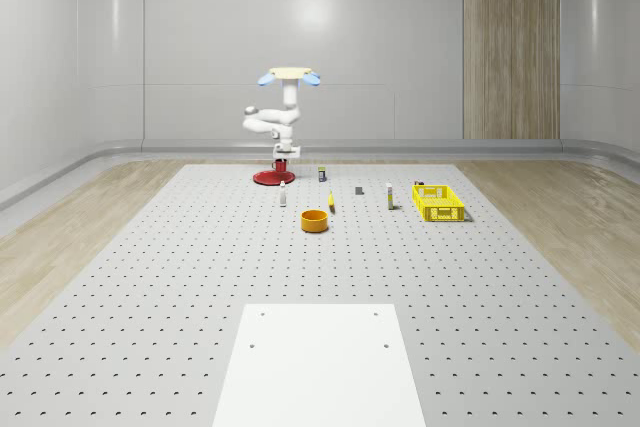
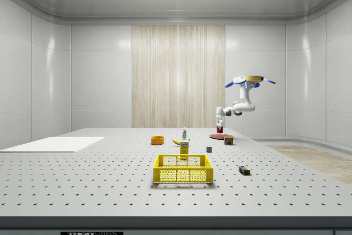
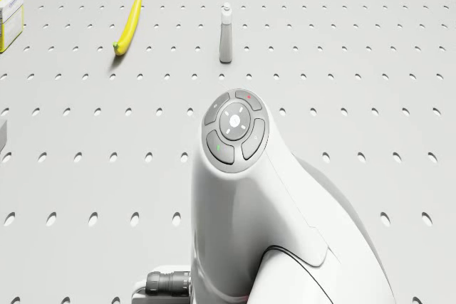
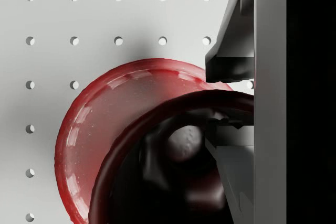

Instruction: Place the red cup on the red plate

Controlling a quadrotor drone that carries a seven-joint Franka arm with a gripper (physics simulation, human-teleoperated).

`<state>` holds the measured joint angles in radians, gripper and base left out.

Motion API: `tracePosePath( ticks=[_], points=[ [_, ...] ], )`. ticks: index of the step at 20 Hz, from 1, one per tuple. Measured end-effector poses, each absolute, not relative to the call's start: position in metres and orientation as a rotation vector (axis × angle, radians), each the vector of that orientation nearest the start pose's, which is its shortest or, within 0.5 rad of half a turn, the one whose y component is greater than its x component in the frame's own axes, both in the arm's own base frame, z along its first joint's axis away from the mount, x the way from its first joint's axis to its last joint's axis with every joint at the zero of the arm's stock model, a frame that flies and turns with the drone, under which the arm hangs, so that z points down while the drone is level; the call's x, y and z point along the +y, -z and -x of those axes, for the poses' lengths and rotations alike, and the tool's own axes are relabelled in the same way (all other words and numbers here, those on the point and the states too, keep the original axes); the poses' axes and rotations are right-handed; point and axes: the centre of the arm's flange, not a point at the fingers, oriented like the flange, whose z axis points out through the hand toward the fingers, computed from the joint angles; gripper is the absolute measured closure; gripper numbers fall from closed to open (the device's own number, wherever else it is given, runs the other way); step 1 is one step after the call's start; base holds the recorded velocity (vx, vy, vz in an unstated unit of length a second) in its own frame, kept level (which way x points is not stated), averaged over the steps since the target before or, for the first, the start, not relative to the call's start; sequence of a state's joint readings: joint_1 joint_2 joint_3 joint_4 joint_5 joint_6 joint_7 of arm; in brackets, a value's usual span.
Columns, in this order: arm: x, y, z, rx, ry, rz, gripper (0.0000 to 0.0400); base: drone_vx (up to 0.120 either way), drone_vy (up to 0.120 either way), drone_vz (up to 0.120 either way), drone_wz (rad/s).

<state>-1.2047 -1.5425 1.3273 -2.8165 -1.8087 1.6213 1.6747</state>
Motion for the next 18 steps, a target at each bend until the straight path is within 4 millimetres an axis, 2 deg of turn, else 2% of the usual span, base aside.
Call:
tracePosePath(
  ticks=[7,11,18],
  points=[
    [0.008,-0.508,-0.320,-0.002,-0.786,-0.001,0.0301,0.000,-0.103,0.000,0.000],
    [0.008,-0.510,-0.320,-0.002,-0.786,-0.001,0.0301,0.000,0.000,0.000,0.000],
    [0.008,-0.531,-0.320,-0.002,-0.786,-0.001,0.0301,0.000,0.000,0.000,0.000]
  ],
)
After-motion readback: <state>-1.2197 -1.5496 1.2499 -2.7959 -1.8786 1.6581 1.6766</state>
